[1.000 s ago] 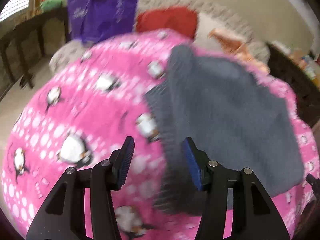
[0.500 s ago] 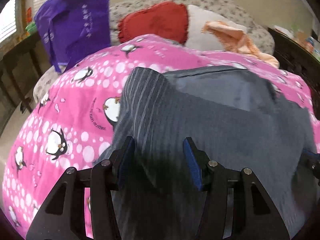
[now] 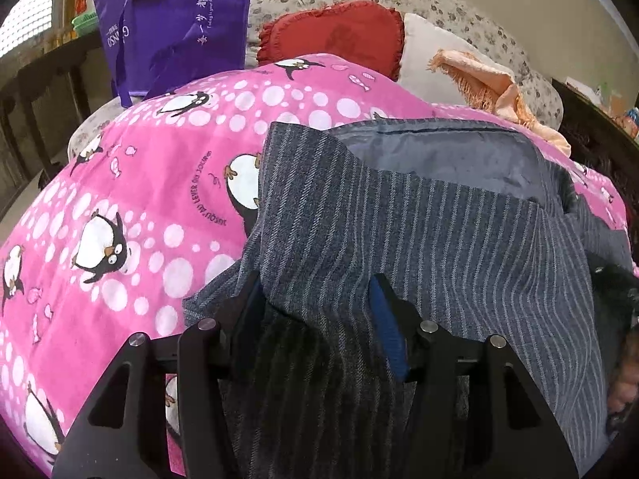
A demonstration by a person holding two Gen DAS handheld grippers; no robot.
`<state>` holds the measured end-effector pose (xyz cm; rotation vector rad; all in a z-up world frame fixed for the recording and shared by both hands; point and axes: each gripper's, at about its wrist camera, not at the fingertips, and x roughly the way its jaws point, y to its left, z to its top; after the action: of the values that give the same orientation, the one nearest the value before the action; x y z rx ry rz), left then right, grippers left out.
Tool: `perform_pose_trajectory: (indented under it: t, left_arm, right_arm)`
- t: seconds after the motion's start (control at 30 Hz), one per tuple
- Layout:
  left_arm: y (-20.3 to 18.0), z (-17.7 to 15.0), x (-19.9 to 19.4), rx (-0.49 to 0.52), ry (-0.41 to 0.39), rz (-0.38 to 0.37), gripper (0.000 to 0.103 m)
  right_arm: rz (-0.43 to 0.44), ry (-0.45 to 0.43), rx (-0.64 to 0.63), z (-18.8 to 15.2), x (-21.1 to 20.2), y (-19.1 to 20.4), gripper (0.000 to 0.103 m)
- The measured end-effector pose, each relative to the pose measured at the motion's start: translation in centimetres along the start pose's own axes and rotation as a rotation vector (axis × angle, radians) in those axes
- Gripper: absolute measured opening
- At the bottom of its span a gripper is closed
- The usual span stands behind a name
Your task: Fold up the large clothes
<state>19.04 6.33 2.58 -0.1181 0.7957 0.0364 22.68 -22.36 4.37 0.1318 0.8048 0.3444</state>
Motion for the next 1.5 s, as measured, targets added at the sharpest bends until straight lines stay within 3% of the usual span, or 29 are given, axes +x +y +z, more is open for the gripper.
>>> perform_pose_trajectory:
  t: [0.07, 0.13, 0.27, 0.33, 0.4, 0.47, 0.53, 0.6, 0.67, 0.73, 0.77, 0.83, 0.9, 0.93, 0.97, 1.03, 1.23, 1.33, 1.4, 1.47, 1.5]
  left_arm:
    - [0.1, 0.0, 0.0, -0.005, 0.002, -0.007, 0.054]
    - [0.2, 0.0, 0.1, -0.002, 0.002, -0.004, 0.055]
    - [0.1, 0.0, 0.1, 0.006, 0.003, 0.004, 0.055]
    - [-0.1, 0.1, 0.2, 0.019, 0.011, 0.013, 0.057]
    - [-0.9, 0.6, 0.4, 0.057, 0.05, 0.01, 0.066]
    - [-1.1, 1.5, -0.9, 0.108, 0.129, -0.016, 0.066]
    - [0.5, 2.0, -4.3, 0.094, 0.087, -0.081, 0.066]
    - [2.4, 1.6, -7.4, 0.086, 0.043, -0.082, 0.066]
    - [4.9, 0.0, -10.1, 0.047, 0.014, -0.086, 0.078]
    - [6.5, -2.1, -11.1, -0.014, 0.026, -0.146, 0.081]
    - [7.0, -3.8, -11.1, -0.047, 0.056, -0.225, 0.081]
    - [6.9, -6.4, -10.0, -0.053, 0.135, -0.305, 0.081]
    - [6.4, -8.1, -8.5, -0.05, 0.204, -0.342, 0.081]
    - [6.3, -8.6, -8.0, -0.043, 0.199, -0.341, 0.083]
    - [5.9, -8.4, -8.1, -0.019, 0.158, -0.35, 0.089]
    - [5.3, -7.5, -7.0, -0.019, 0.189, -0.379, 0.095]
    - [4.7, -3.3, -3.1, 0.0, 0.222, -0.465, 0.097]
    - [4.9, -2.0, -2.2, -0.008, 0.269, -0.609, 0.097]
    - [4.5, -1.1, -2.7, 0.006, 0.295, -0.766, 0.095]
    - [4.5, -0.4, -3.8, 0.049, 0.259, -0.83, 0.094]
    - [4.6, -0.1, -3.6, 0.065, 0.257, -0.804, 0.094]
  right_arm:
    - [-0.04, -0.028, -0.01, 0.0, -2.5, 0.4, 0.014]
    - [-0.027, -0.068, -0.006, -1.0, -6.8, 0.7, 0.016]
    - [-0.048, -0.051, 0.014, -6.3, -13.2, 0.5, 0.018]
    - [-0.108, 0.003, -0.012, -9.5, -13.2, 0.1, 0.019]
    - [-0.132, 0.14, 0.045, -12.1, -10.3, -1.9, 0.019]
    - [-0.123, 0.11, 0.09, -11.7, -11.1, -2.3, 0.018]
    - [-0.151, 0.086, 0.081, -10.5, -13.0, -1.7, 0.018]
    - [-0.121, 0.015, 0.049, -10.0, -16.2, -0.7, 0.019]
    - [-0.132, -0.035, -0.006, -10.9, -19.3, 0.4, 0.02]
    - [-0.156, -0.072, -0.035, -12.9, -21.5, 0.7, 0.024]
    - [-0.176, -0.077, -0.04, -14.4, -22.2, 0.5, 0.024]
    - [-0.21, -0.068, -0.029, -17.2, -22.4, -0.3, 0.024]
    - [-0.282, -0.045, -0.013, -20.2, -21.8, -1.4, 0.024]
    - [-0.307, -0.031, 0.003, -21.4, -21.7, -2.0, 0.024]
    - [-0.323, -0.015, 0.032, -22.5, -21.3, -2.9, 0.024]
    - [-0.336, 0.012, 0.067, -24.2, -20.7, -4.3, 0.024]
    - [-0.365, 0.014, 0.076, -25.4, -19.9, -4.8, 0.025]
    - [-0.378, 0.006, 0.059, -25.6, -19.8, -4.4, 0.025]
    - [-0.373, 0.0, 0.062, -25.5, -19.5, -4.7, 0.026]
    - [-0.374, -0.006, 0.057, -25.6, -19.5, -4.7, 0.027]
    - [-0.383, -0.008, 0.045, -25.6, -19.4, -4.6, 0.027]
